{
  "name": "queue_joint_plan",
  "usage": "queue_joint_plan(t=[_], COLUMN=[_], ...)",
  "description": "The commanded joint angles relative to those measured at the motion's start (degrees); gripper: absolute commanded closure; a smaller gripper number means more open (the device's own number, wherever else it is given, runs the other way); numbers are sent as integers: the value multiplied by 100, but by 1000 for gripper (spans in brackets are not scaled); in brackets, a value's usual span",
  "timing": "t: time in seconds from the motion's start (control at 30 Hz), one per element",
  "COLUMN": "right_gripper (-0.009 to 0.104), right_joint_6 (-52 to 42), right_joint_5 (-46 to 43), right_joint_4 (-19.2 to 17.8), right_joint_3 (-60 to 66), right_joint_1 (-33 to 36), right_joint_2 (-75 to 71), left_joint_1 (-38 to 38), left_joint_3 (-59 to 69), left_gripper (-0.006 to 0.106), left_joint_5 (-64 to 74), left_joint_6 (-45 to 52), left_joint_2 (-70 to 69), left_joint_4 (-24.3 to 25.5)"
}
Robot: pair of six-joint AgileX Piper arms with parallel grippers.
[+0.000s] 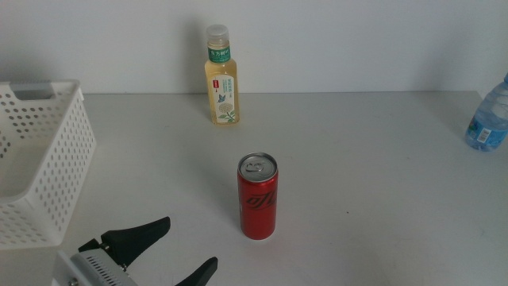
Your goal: Use arms to grab the bottles and put them into the dustbin to the left of the table.
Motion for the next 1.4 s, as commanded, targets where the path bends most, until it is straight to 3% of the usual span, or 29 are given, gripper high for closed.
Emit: queue_joint_plan(t=[0.0, 0.23, 0.87, 1.2, 1.37], right_gripper=[20, 20, 20, 20, 20], right_joint_6=[-85, -85, -85, -85, -85], right_joint_5=[-425, -425, -425, -425, -425], right_joint_4=[-68, -68, -68, -68, -68], right_joint_3=[-58, -58, -58, -58, -58], right_joint_1=[-26, -26, -26, -26, -26], right_joint_2=[-129, -129, -129, -129, -129], left_joint_1=[-45, -45, -34, -14, 343], left_joint_3=[59, -35, -1379, -1900, -2202], left_gripper=[7, 7, 7, 7, 7], left_joint_5=[-537, -482, -1355, -1187, -1111], left_joint_6=[-103, -103, -533, -391, -544], left_joint_2=[-57, 34, 2453, 2702, 2880], left_joint_4=[-26, -39, -30, -338, 117])
